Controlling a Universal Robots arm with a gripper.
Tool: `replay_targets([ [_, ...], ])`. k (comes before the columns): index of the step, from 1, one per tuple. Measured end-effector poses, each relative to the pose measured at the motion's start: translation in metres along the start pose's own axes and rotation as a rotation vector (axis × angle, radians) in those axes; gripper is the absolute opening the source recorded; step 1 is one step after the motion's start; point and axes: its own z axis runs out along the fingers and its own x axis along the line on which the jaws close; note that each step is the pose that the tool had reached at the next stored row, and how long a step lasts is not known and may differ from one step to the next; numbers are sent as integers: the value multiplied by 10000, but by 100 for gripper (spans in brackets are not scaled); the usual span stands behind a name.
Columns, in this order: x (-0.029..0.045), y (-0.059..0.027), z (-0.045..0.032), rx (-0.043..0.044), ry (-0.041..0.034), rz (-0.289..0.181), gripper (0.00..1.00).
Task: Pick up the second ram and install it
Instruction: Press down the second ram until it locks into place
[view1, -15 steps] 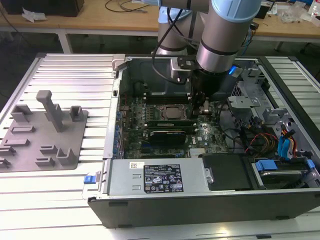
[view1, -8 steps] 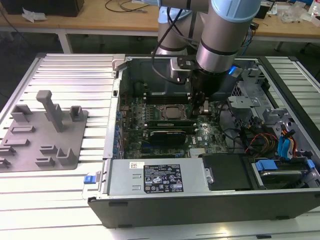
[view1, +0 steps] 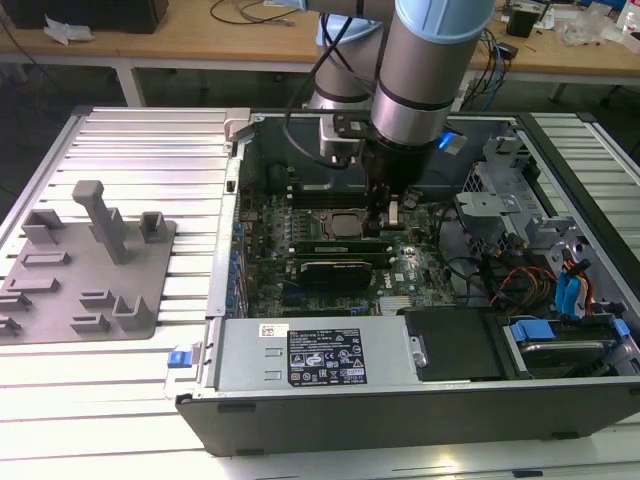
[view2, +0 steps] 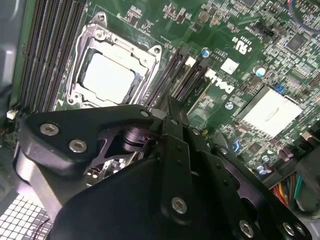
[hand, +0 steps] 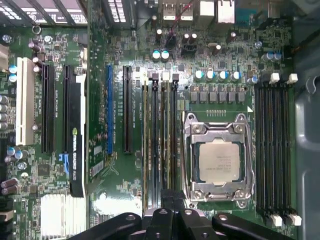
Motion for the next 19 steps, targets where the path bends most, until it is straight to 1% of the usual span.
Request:
replay_targets([
  [1,0,30,1,3,0,1,8],
  [7,1,106,4,5,0,-1,8],
  [11,1,271,13,30,-2,0,8],
  [12,2,334,15,36,-1,-2,8],
  [14,3,400,18,40,0,-2,8],
  [18,4,497,22,43,0,-2,8],
  [19,4,541,26,45,-1,-2,8],
])
